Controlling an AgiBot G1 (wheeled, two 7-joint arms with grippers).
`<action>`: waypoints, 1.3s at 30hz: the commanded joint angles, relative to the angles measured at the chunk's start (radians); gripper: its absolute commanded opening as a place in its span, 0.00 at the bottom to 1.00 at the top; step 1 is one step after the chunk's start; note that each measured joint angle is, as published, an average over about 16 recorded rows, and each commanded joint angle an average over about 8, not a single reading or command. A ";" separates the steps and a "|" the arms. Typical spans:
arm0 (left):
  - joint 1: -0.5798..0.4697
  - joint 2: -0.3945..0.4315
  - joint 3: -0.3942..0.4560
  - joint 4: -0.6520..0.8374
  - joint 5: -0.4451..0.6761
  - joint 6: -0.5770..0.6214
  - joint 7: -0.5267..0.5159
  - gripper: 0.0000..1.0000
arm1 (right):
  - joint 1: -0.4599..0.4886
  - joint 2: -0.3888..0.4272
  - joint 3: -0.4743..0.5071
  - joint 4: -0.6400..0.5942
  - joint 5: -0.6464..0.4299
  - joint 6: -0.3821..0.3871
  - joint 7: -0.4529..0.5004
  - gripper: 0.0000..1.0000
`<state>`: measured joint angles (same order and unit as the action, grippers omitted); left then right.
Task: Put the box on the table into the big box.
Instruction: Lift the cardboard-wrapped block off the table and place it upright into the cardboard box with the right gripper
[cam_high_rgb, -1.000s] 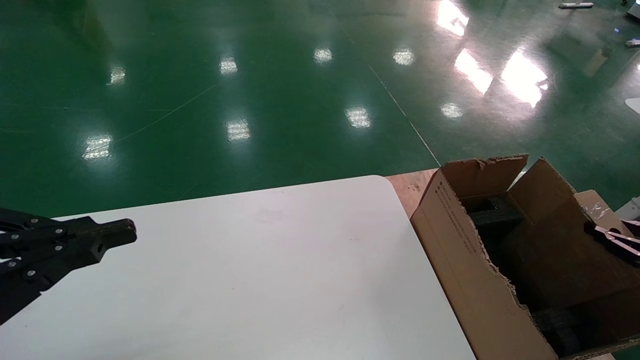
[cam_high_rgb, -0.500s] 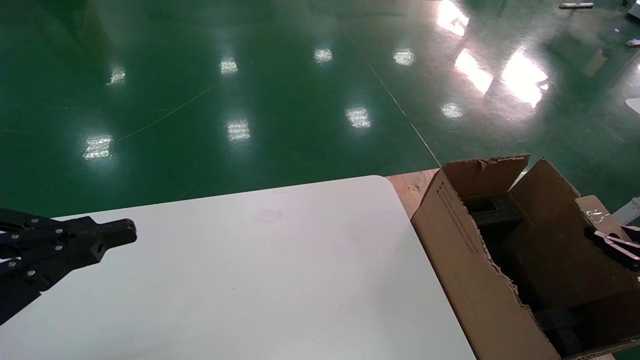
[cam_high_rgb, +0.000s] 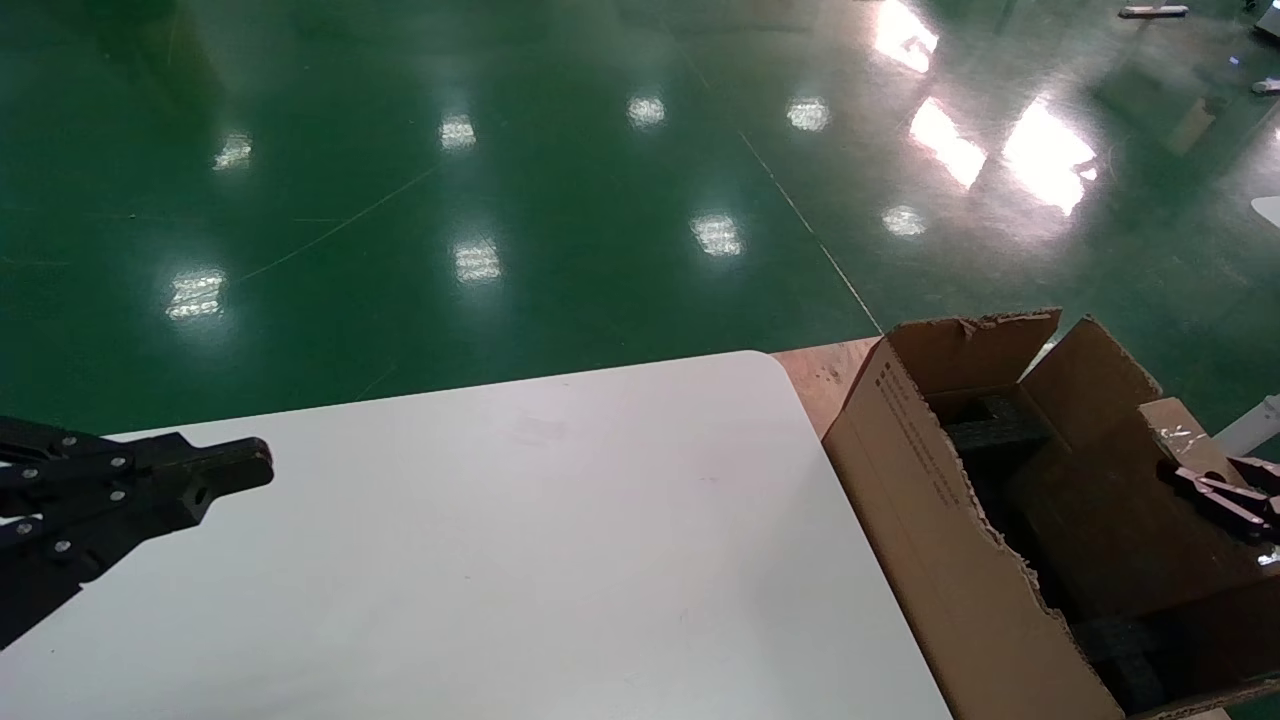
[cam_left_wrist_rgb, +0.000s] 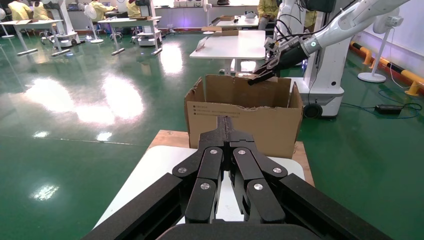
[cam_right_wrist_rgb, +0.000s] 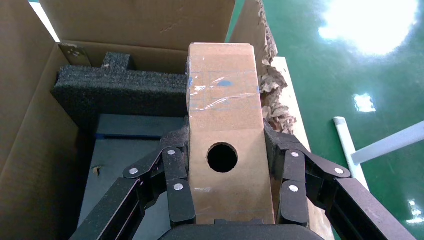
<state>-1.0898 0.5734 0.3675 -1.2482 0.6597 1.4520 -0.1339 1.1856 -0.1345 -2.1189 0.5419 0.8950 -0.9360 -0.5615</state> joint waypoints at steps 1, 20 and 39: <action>0.000 0.000 0.000 0.000 0.000 0.000 0.000 0.00 | -0.009 -0.008 -0.004 -0.010 0.005 -0.004 0.005 0.00; 0.000 0.000 0.000 0.000 0.000 0.000 0.000 0.00 | -0.083 -0.081 -0.025 -0.118 0.036 -0.020 0.055 0.00; 0.000 0.000 0.000 0.000 0.000 0.000 0.000 1.00 | -0.109 -0.110 -0.031 -0.182 0.041 -0.042 0.072 1.00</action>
<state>-1.0896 0.5733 0.3676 -1.2479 0.6595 1.4517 -0.1338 1.0767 -0.2442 -2.1506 0.3621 0.9353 -0.9765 -0.4896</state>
